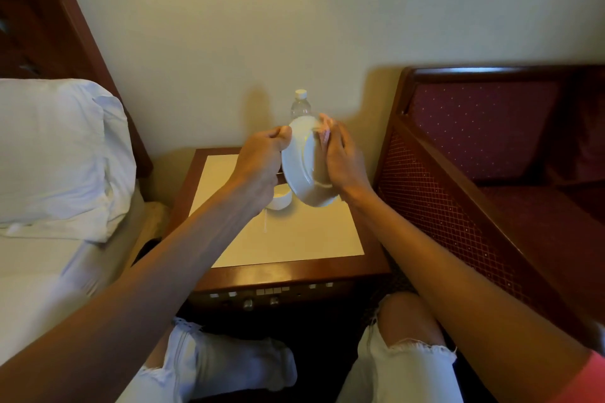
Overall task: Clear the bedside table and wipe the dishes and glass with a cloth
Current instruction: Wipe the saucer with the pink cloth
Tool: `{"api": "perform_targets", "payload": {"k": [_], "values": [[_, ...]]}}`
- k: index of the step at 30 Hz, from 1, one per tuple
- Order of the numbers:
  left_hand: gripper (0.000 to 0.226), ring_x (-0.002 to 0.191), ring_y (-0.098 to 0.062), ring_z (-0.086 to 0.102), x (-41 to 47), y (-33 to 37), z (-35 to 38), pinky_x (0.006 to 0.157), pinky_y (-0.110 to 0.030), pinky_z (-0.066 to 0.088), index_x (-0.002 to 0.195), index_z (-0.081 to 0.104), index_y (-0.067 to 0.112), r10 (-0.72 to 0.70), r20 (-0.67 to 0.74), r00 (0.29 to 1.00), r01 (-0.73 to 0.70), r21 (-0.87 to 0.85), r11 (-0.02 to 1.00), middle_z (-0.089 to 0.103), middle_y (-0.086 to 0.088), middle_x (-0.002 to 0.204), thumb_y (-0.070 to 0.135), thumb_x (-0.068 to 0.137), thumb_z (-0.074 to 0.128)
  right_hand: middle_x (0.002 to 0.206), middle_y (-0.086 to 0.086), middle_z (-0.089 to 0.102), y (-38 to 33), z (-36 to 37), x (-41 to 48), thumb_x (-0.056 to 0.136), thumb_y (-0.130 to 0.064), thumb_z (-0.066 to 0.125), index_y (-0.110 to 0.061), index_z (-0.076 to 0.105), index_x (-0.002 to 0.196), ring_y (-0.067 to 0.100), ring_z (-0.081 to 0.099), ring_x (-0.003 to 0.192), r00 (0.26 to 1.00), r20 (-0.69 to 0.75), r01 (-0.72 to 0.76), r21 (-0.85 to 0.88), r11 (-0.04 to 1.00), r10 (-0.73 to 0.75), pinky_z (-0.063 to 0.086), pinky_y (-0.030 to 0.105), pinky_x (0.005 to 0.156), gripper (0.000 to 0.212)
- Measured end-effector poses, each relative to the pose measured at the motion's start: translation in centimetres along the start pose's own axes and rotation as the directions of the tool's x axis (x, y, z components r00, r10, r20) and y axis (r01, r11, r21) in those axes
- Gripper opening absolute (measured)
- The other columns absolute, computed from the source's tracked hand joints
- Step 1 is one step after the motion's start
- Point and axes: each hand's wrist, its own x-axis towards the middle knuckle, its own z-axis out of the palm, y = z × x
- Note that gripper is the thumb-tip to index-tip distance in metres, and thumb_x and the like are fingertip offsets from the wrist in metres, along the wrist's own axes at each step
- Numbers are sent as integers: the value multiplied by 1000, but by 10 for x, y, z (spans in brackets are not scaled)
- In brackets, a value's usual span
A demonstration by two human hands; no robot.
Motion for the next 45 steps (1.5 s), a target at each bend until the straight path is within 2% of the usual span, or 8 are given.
{"api": "perform_targets", "payload": {"k": [7, 10, 15, 21, 26, 34, 40, 45], "values": [[26, 83, -20, 61, -3, -7, 10, 69, -32, 51, 105, 63, 13, 15, -17, 1000, -18, -173, 985, 64, -7, 97, 24, 107, 40, 164, 9, 3, 5, 28, -50, 103, -45, 12, -19, 2, 157, 21, -1, 151, 977, 35, 212, -291, 933, -211, 3, 37, 122, 60], [29, 77, -16, 65, -5, -10, 2, 65, -29, 55, 104, 69, 15, -62, 34, 998, 65, -82, 994, 70, -2, 90, 24, 107, 41, 163, 10, 12, 11, 26, -40, 103, -42, 16, -14, 9, 156, 26, 7, 151, 934, 144, 353, -491, 796, -326, 9, 46, 122, 60], [27, 68, -13, 66, 2, -3, -10, 64, -30, 55, 92, 70, 15, -29, -40, 999, 26, -71, 997, 71, 3, 80, 25, 104, 48, 141, -1, 53, 12, 8, -15, 103, -44, 25, -26, 41, 145, 18, 46, 131, 999, 52, -9, -4, 1000, 10, 35, 30, 100, 49], [22, 81, -24, 51, 4, -13, -5, 71, -39, 42, 102, 60, 13, 54, -12, 998, -55, -34, 998, 55, -12, 92, 27, 106, 42, 142, 11, 46, 2, 11, -28, 100, -44, 34, -15, 30, 149, 26, 44, 129, 988, -108, 90, -183, 979, -111, 36, 42, 105, 57], [29, 71, -17, 41, 7, -17, -9, 65, -31, 31, 82, 59, 7, 60, 119, 991, -94, 305, 948, 45, -6, 76, 24, 103, 48, 83, -11, 66, 3, -11, -12, 95, -53, 31, -34, 63, 85, 17, 62, 91, 994, 90, -45, -168, 985, 61, 47, 40, 83, 38], [43, 56, -12, 17, 23, -12, -12, 54, -30, 14, 61, 24, 24, 153, -288, 945, -109, 163, 981, 19, 10, 55, 14, 98, 43, 81, 3, 65, 3, 3, -22, 96, -60, 24, -17, 64, 74, 31, 64, 95, 954, -50, -293, 42, 955, 295, 52, 46, 87, 63], [43, 56, -13, 15, 18, -26, -16, 53, -29, 13, 61, 27, 23, 88, -83, 993, -55, 338, 939, 18, 4, 59, 12, 98, 47, 84, 6, 73, 5, 0, -12, 88, -58, 34, -18, 72, 80, 27, 66, 88, 963, 85, -245, -125, 962, 256, 52, 48, 85, 56], [40, 57, -13, 18, 14, -25, 1, 54, -29, 18, 64, 24, 22, 149, -449, 881, -138, 58, 989, 21, 7, 62, 14, 100, 38, 88, 7, 71, 5, 12, -32, 96, -58, 32, -21, 68, 78, 25, 67, 90, 918, -54, -372, 224, 901, 393, 54, 46, 85, 55]]}}
